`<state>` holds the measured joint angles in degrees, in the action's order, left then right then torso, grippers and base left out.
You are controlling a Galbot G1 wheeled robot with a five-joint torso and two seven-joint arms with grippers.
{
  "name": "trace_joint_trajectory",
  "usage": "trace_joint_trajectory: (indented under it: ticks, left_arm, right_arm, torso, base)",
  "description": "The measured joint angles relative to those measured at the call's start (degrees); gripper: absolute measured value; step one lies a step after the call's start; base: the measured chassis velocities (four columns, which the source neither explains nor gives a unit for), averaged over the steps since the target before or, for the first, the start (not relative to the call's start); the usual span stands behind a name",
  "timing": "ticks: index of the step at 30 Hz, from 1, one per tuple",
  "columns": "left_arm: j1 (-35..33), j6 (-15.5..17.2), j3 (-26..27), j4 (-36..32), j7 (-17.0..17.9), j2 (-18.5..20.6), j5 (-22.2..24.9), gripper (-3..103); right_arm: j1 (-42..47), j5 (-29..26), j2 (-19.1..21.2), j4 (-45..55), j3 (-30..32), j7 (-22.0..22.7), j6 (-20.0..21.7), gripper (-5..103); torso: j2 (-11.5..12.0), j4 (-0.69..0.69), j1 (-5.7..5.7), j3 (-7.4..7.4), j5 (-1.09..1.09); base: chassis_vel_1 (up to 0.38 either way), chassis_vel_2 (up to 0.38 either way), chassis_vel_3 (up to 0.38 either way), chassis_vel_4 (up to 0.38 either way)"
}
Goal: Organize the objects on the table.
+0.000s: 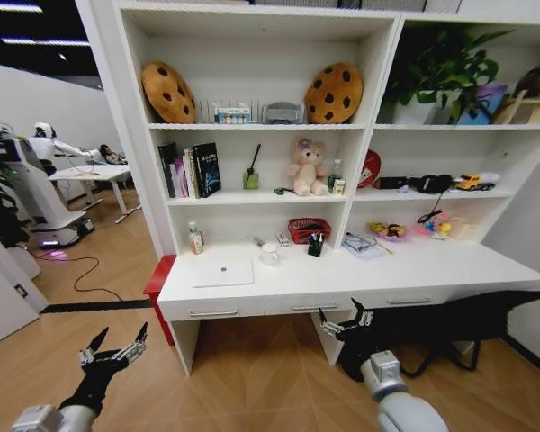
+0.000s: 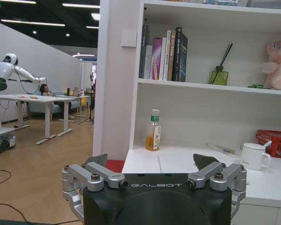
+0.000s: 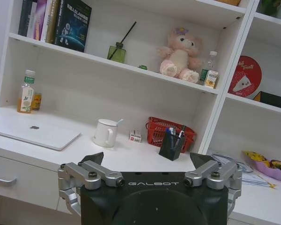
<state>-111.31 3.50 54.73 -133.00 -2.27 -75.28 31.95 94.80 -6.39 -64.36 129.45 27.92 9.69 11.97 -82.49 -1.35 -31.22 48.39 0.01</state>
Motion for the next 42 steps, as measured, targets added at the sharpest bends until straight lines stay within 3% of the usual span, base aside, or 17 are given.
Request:
trace_joint_trajectory:
  ticks: [9, 42]
  left_arm:
    - [-0.01, 0.00, 0.00, 0.00, 0.01, 0.01, 0.00, 100]
    - [0.01, 0.00, 0.00, 0.00, 0.01, 0.01, 0.00, 100]
  right_arm:
    - [0.35, 0.67, -0.35, -0.42, -0.21, -0.33, -1.79, 100]
    - [-1.16, -0.57, -0.01, -2.14, -0.41, -0.54, -1.61, 100]
  torso:
    - [-0.02, 0.00, 0.03, -0.02, -0.04]
    - [0.00, 0.02, 0.00, 0.00, -0.01]
  base:
    - [0.141, -0.145, -0.158, 0.143]
    - [0.002, 0.013, 0.015, 0.004]
